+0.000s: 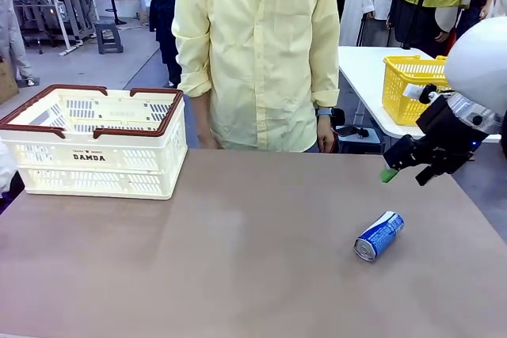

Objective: Place the drinks into the Shopping basket.
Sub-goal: Pick up one drink and place it into the Shopping basket.

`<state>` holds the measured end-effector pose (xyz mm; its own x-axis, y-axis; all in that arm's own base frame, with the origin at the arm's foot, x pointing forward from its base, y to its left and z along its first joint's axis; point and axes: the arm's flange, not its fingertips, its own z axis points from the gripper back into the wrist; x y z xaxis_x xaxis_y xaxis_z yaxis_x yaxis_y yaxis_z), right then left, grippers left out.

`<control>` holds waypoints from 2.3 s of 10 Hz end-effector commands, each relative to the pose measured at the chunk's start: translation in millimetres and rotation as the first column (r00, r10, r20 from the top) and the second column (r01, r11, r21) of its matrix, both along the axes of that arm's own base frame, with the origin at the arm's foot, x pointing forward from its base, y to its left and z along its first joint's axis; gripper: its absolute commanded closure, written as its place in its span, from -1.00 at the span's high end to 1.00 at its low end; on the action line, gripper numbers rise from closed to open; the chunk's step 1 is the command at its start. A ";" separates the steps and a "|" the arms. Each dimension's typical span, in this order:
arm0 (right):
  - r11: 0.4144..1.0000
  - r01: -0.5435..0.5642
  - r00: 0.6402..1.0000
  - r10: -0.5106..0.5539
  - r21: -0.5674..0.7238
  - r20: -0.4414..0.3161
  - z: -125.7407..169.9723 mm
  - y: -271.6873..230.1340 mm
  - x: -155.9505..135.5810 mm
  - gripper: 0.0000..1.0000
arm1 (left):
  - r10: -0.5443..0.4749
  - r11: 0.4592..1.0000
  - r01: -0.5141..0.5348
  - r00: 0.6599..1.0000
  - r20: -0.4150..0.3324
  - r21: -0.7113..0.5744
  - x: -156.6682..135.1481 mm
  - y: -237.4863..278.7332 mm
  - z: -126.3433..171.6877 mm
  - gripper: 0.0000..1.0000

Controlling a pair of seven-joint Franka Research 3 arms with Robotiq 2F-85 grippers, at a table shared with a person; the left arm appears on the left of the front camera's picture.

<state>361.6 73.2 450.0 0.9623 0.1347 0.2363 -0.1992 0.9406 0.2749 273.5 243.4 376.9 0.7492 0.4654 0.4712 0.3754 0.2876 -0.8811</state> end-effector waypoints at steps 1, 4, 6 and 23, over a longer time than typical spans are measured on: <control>0.999 0.012 1.000 -0.013 0.035 0.002 6.5 -5.0 -2.5 1.00 | -0.006 1.000 0.006 1.000 0.016 -0.010 -2.8 -0.1 2.2 1.00; 1.000 0.009 1.000 -0.009 0.010 0.004 2.8 -3.3 -0.6 1.00 | -0.006 1.000 0.006 1.000 0.016 -0.010 -2.8 -0.1 2.2 1.00; 0.830 -0.552 0.833 0.546 0.073 0.086 -18.5 6.3 33.0 1.00 | -0.006 1.000 0.006 1.000 0.016 -0.010 -2.8 -0.1 2.2 1.00; 0.875 0.468 0.842 -0.485 -0.125 -0.237 -74.4 -8.9 26.7 1.00 | -0.006 1.000 0.006 1.000 0.016 -0.010 -2.8 -0.1 2.2 1.00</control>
<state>387.9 64.3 374.9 0.9370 -0.3488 -0.0221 0.3463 0.9181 0.1926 273.4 243.5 376.7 0.7492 0.4659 0.4708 0.3749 0.2877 -0.8813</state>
